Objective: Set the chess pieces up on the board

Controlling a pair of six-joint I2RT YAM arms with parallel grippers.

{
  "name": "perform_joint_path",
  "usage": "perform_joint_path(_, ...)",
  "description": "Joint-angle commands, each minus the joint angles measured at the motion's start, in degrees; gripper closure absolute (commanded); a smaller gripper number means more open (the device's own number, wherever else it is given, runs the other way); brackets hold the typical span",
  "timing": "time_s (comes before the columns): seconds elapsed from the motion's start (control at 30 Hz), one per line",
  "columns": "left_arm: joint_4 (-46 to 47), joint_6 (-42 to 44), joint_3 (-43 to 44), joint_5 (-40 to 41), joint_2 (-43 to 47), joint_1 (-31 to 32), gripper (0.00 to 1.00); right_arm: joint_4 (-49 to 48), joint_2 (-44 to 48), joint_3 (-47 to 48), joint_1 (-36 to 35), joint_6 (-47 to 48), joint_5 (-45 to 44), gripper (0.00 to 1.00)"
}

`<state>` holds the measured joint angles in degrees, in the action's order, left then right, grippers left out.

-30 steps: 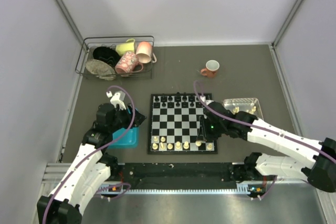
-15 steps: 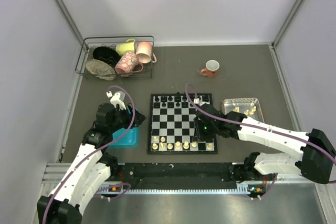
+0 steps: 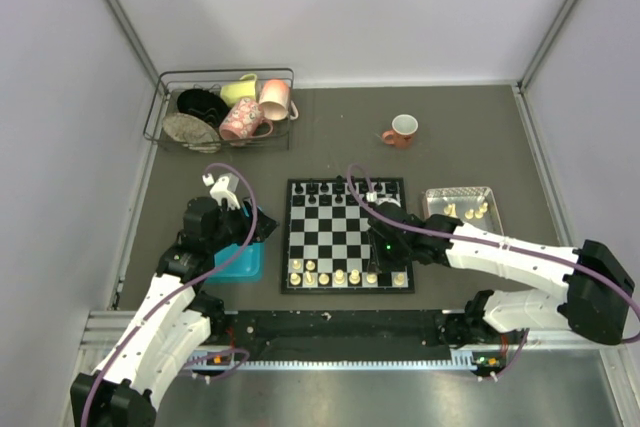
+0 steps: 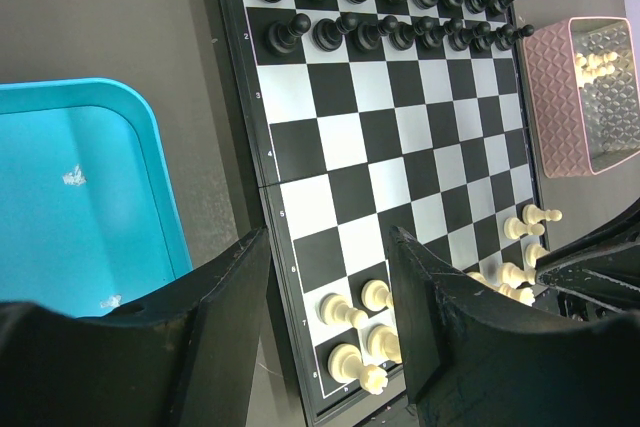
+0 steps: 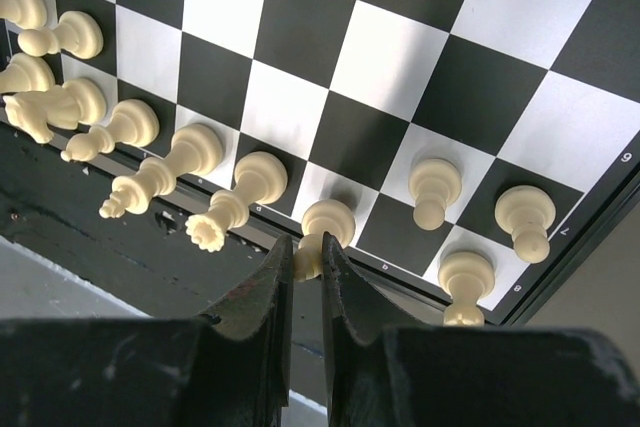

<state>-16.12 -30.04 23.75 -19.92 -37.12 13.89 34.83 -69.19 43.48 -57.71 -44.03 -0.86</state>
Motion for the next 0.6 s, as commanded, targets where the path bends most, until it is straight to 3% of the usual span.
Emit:
perform_joint_path(0.0,2.50,0.69,-0.19,-0.38,0.39,-0.27,0.44,-2.57,-0.51,-0.68,-0.91,-0.79,-0.90,1.00)
perform_joint_path(0.57,2.41,0.69,-0.28,-0.38,0.56,-0.27,0.45,-4.77,-1.92,-2.18,-1.35,-1.50,-0.46,1.00)
